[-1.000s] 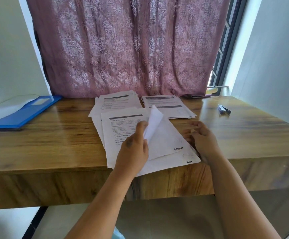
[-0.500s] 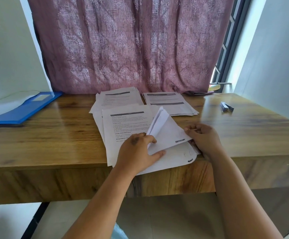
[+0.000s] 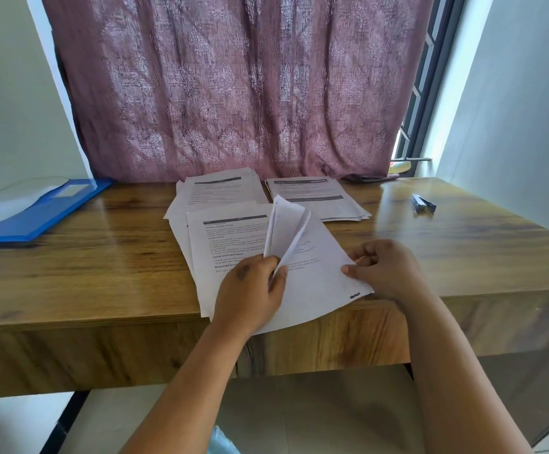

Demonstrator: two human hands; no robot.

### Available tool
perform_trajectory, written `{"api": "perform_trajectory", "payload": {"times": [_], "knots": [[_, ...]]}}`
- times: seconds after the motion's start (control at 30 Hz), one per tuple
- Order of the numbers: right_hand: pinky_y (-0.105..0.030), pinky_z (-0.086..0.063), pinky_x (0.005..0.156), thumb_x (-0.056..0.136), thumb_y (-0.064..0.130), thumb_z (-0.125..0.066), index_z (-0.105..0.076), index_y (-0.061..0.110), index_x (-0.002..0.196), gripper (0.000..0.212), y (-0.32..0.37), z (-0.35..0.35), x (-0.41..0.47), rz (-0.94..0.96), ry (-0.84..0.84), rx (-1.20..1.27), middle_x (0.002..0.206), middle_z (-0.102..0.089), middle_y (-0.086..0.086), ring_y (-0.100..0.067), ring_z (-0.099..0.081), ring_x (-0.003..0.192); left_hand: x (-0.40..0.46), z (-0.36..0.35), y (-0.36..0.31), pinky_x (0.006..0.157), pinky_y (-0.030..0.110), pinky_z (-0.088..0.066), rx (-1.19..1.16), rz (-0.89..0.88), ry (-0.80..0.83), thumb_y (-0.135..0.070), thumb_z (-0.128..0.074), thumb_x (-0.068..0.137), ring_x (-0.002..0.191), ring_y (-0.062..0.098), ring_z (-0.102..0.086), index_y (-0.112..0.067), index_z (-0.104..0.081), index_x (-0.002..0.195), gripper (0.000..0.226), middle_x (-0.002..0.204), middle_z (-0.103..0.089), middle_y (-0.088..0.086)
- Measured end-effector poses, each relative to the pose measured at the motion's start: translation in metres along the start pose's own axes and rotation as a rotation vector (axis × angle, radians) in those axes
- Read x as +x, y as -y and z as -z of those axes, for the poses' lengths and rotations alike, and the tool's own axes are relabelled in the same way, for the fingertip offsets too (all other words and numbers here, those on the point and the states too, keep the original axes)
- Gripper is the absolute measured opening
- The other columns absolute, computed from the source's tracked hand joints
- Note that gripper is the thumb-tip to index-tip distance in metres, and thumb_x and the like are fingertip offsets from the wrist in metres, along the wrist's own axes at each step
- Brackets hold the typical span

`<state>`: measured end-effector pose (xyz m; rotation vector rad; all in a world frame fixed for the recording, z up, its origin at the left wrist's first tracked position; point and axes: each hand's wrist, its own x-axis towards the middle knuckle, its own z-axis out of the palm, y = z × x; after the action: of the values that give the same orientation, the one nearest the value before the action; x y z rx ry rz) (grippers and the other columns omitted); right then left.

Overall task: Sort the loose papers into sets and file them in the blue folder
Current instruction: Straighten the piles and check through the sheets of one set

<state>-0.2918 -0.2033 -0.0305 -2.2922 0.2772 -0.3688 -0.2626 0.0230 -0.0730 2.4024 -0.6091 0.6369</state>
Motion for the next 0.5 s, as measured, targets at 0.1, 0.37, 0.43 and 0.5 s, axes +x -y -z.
{"api": "perform_trajectory", "payload": {"times": [0.1,0.37,0.43,0.5], "knots": [[-0.020,-0.038,0.055,0.082,0.022,-0.075,-0.069,0.020,0.079,0.006,0.006,0.001,0.002,0.003,-0.133,0.038,0.070,-0.065,0.004,-0.011,-0.056,0.067,-0.002,-0.001,-0.003,0.075,0.018,-0.049,0.055,-0.039,-0.056,-0.041,-0.052,0.098,0.093,0.016,-0.067,-0.016,-0.066,0.109,0.031,0.107,-0.071,0.001],[-0.025,-0.047,0.067,0.088,0.025,-0.068,-0.058,0.013,0.128,0.043,-0.003,0.014,0.015,-0.243,-0.087,-0.057,0.114,-0.063,-0.006,-0.020,-0.058,0.093,0.002,0.003,-0.002,0.067,0.017,-0.046,0.087,-0.020,-0.101,-0.040,-0.052,0.098,0.090,0.016,-0.065,-0.016,-0.064,0.108,0.029,0.101,-0.069,0.000],[-0.033,-0.052,0.070,0.085,0.029,-0.071,-0.063,0.010,0.119,0.041,-0.005,0.012,0.014,-0.260,0.101,-0.139,0.108,-0.066,-0.007,-0.022,-0.062,0.091,0.002,0.001,-0.003,0.066,0.016,-0.044,0.095,-0.020,-0.091,-0.039,-0.049,0.098,0.089,0.015,-0.063,-0.017,-0.065,0.111,0.030,0.099,-0.069,0.000],[-0.031,-0.051,0.064,0.087,0.024,-0.067,-0.068,0.009,0.109,0.026,-0.007,0.011,0.015,-0.227,0.065,-0.094,0.098,-0.068,-0.008,-0.021,-0.063,0.084,0.002,-0.001,-0.004,0.069,0.018,-0.048,0.084,-0.024,-0.089,-0.039,-0.050,0.098,0.090,0.013,-0.063,-0.017,-0.065,0.114,0.031,0.103,-0.069,0.000]]}}
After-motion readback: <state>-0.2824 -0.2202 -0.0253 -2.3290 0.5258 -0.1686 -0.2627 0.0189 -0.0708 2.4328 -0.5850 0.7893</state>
